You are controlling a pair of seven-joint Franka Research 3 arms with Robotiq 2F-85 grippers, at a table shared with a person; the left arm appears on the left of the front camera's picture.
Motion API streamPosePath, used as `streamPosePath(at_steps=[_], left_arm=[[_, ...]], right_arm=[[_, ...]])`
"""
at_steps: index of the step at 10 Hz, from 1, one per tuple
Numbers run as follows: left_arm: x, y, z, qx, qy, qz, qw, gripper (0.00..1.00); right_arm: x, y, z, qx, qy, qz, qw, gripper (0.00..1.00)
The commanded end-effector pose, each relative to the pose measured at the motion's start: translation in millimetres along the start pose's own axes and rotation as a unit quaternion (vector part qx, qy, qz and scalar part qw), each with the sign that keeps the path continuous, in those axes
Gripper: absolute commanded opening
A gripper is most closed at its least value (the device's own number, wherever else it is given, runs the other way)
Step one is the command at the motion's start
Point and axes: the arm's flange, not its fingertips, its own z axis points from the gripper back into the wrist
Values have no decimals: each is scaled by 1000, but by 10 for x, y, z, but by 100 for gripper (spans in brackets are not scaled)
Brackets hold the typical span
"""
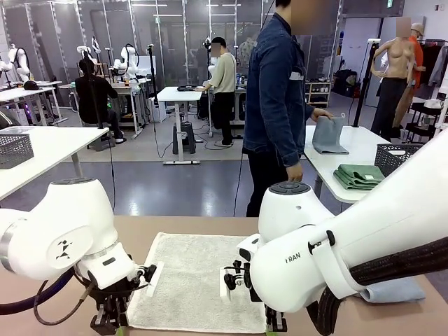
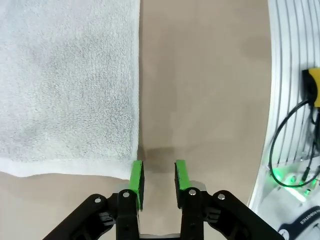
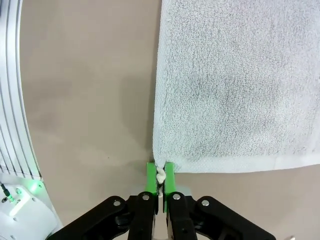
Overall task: Fold the towels and place them in the basket.
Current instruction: When a person lays out a Towel with hook on the table, fold it in half twice.
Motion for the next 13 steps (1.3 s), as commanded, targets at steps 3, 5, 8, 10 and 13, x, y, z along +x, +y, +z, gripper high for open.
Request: streamPosePath(at_steps=[3,5,8,10,13], left_arm=[[-70,-312,174,22,-20,-13,999,35],[-79,-299,197,29,-21,-9,999,35],[-117,-198,170,34,-11,-2,999,35],[-52,-132,73,25,-10,-6,1000,35],[-84,-97,7,23,-7,-2,1000,71]], right_arm=[[-72,2,3,12,-2,7,1000,0],[-72,-5,-2,11,-2,7,1000,0],[-78,-3,1,9,-4,6,1000,0],[-92,-5,4,9,-5,3,1000,0],[-91,6,3,11,-5,3,1000,0]])
